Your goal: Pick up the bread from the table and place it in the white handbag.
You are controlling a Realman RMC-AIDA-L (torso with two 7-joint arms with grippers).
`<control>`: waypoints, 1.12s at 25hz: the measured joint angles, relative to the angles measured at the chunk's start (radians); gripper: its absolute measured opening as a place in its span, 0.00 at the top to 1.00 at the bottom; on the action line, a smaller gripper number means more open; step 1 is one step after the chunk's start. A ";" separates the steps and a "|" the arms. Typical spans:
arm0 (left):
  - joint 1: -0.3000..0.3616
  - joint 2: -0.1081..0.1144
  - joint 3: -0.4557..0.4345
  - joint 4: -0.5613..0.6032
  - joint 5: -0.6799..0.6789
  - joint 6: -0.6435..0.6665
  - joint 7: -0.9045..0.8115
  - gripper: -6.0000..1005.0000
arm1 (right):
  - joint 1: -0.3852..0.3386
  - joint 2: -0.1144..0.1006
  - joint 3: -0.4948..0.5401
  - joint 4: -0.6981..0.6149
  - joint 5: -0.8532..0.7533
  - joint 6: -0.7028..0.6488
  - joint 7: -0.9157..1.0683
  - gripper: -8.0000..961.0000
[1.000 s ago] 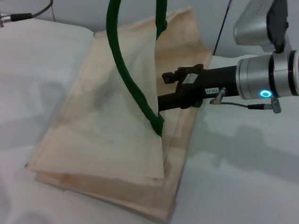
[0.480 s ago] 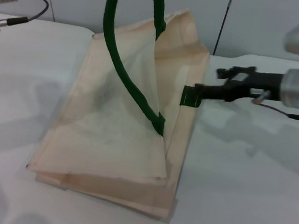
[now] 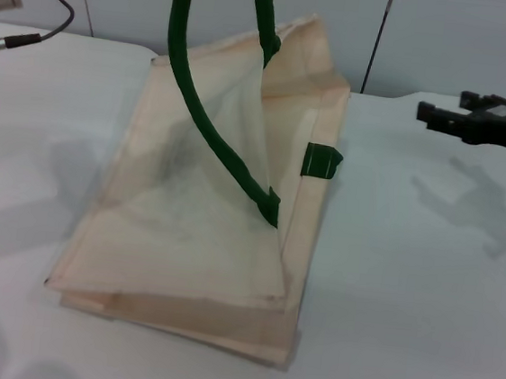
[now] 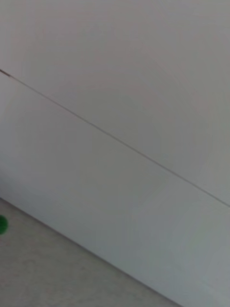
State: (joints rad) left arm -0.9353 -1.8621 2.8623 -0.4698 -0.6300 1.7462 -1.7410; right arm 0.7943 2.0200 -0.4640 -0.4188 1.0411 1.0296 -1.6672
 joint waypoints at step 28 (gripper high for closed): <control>0.137 -0.169 -0.009 0.088 -0.300 -0.303 0.840 0.26 | -0.113 0.006 0.016 0.181 0.605 0.001 -0.620 0.08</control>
State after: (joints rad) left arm -0.7985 -2.0310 2.8535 -0.3821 -0.9301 1.4427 -0.9014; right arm 0.6817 2.0256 -0.4479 -0.2382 1.6463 1.0306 -2.2877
